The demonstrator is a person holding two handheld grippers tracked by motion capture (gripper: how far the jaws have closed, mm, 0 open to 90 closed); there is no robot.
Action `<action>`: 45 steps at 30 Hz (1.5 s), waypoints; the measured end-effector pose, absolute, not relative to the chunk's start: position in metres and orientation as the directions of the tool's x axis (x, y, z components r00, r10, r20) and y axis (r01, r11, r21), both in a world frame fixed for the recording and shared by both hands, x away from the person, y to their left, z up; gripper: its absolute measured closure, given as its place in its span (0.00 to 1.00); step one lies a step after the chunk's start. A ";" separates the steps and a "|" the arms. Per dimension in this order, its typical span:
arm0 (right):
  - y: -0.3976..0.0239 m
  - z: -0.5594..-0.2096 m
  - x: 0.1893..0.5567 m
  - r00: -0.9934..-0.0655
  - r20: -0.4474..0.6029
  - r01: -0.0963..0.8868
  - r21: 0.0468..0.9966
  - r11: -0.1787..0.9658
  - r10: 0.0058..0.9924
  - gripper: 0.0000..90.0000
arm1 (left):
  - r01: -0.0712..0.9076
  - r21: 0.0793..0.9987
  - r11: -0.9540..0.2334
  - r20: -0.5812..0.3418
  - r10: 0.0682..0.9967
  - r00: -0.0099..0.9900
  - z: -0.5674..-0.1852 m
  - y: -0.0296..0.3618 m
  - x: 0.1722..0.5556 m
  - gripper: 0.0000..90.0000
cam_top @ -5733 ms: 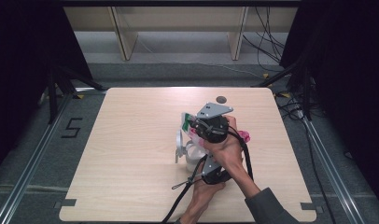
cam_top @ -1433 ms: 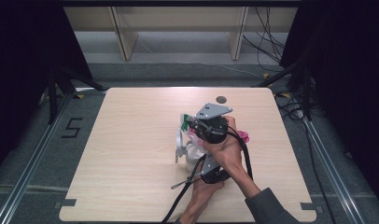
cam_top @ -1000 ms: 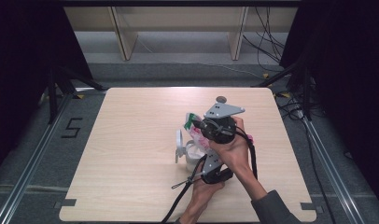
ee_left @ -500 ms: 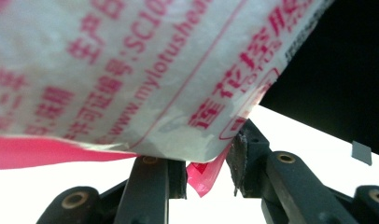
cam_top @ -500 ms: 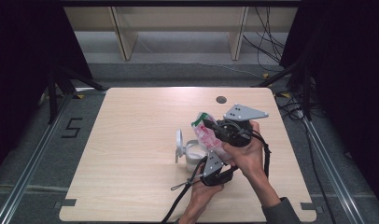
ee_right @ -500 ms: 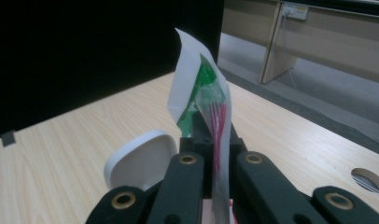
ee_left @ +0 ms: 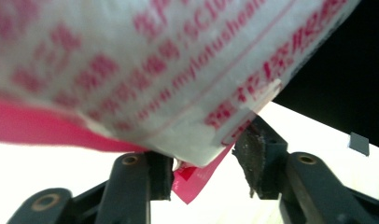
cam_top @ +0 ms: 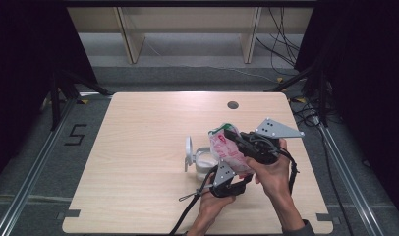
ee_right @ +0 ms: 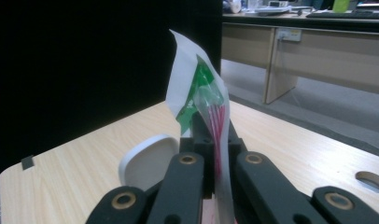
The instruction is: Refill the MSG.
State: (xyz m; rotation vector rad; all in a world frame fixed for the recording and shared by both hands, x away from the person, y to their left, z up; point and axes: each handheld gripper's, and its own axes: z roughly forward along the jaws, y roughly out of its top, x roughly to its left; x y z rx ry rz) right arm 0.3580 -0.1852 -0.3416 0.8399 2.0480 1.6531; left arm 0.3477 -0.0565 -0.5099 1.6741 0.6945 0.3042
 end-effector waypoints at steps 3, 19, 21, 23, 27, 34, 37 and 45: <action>-0.191 -0.342 0.360 -0.740 0.105 0.227 0.969 0.100 0.665 1.00 | 0.296 0.951 -0.092 -0.186 0.597 0.780 -0.509 -0.053 0.347 0.58; -0.216 -0.349 0.362 -0.728 0.153 0.246 0.968 0.047 0.668 1.00 | 0.333 0.932 -0.142 -0.181 0.613 0.769 -0.503 -0.033 0.326 0.36; -0.216 -0.352 0.360 -0.722 0.173 0.268 0.963 0.040 0.670 1.00 | 0.347 0.929 -0.131 -0.203 0.603 0.771 -0.504 -0.029 0.322 0.35; -0.217 -0.356 0.362 -0.712 0.167 0.270 0.962 0.047 0.682 1.00 | 0.342 0.928 -0.147 -0.191 0.599 0.778 -0.502 -0.027 0.317 0.34; -0.224 -0.365 0.368 -0.709 0.170 0.285 0.957 0.058 0.685 1.00 | 0.334 0.930 -0.154 -0.191 0.574 0.796 -0.498 -0.018 0.307 0.33; -0.241 -0.388 0.365 -0.672 0.183 0.333 0.940 0.072 0.718 1.00 | 0.305 0.940 -0.154 -0.165 0.578 0.799 -0.487 0.002 0.295 0.33; -0.255 -0.389 0.360 -0.659 0.160 0.321 0.944 0.082 0.735 1.00 | 0.296 0.941 -0.164 -0.155 0.569 0.807 -0.486 0.005 0.293 0.33; -0.277 -0.396 0.347 -0.620 0.197 0.349 0.936 0.043 0.759 1.00 | 0.300 0.936 -0.184 -0.146 0.572 0.807 -0.485 0.014 0.291 0.31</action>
